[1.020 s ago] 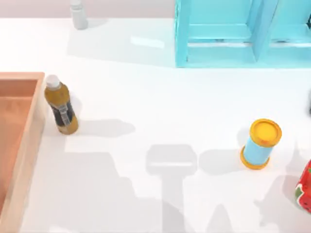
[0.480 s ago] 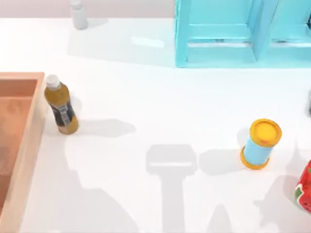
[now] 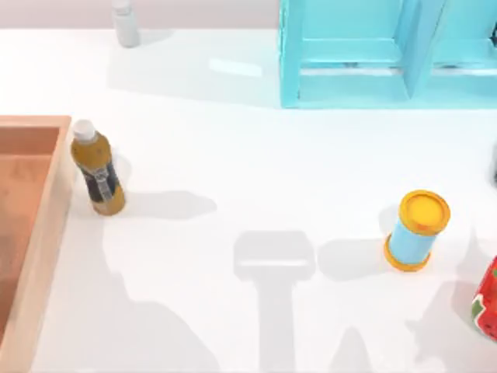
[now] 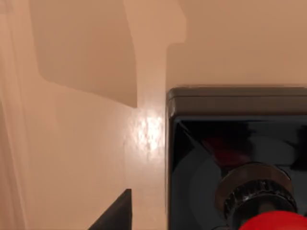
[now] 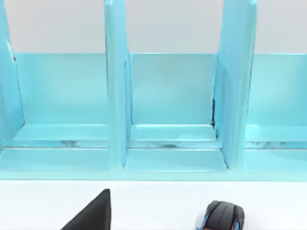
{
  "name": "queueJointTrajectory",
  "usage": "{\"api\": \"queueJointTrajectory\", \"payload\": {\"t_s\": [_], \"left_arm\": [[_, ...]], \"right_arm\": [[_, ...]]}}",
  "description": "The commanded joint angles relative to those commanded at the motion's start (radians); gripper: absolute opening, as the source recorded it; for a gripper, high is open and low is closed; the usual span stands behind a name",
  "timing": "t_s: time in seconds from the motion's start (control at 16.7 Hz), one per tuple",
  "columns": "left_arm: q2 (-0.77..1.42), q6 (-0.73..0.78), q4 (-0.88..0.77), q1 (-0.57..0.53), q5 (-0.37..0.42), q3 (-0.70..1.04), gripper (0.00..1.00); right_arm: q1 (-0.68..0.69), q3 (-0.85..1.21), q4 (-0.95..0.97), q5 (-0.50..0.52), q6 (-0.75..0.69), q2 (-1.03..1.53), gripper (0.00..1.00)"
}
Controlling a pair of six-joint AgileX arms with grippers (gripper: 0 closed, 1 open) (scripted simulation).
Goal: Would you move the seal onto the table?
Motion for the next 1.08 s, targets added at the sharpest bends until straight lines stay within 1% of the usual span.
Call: {"api": "queueJointTrajectory", "payload": {"t_s": [0.54,0.6,1.08], "left_arm": [[0.0,0.0,0.0,0.0,0.0,0.0,0.02],[0.0,0.0,0.0,0.0,0.0,0.0,0.0],[-0.001,0.001,0.0,-0.001,0.0,0.0,0.0]], "right_arm": [[0.0,0.0,0.0,0.0,0.0,0.0,1.0],[0.0,0.0,0.0,0.0,0.0,0.0,1.0],[0.0,0.0,0.0,0.0,0.0,0.0,1.0]]}}
